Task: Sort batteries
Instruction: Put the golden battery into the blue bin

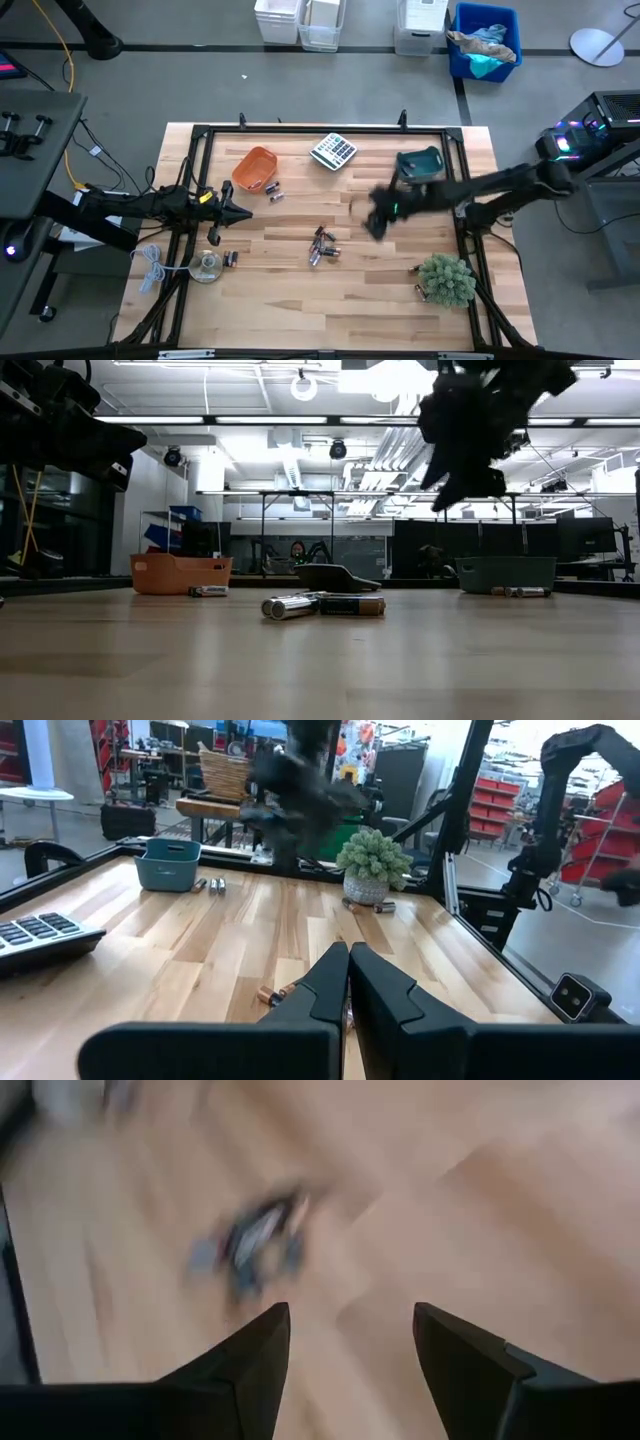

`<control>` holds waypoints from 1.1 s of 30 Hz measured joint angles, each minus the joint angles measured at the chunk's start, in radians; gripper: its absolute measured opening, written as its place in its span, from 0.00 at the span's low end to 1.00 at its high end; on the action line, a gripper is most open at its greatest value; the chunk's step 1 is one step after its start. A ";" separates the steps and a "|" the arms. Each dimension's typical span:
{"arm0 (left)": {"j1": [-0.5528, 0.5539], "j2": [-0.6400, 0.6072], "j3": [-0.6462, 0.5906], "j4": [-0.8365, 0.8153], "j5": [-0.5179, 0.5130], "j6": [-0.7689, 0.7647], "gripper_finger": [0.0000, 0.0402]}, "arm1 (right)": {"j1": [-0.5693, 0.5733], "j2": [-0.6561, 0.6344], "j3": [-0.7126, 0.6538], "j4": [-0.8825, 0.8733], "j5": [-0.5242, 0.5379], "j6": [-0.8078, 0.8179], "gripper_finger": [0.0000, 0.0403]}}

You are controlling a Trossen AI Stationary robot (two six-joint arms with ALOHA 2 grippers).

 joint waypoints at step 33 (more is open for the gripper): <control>0.000 0.000 0.000 0.000 0.000 0.000 0.01 | 0.139 0.603 0.343 0.026 0.094 -0.542 0.41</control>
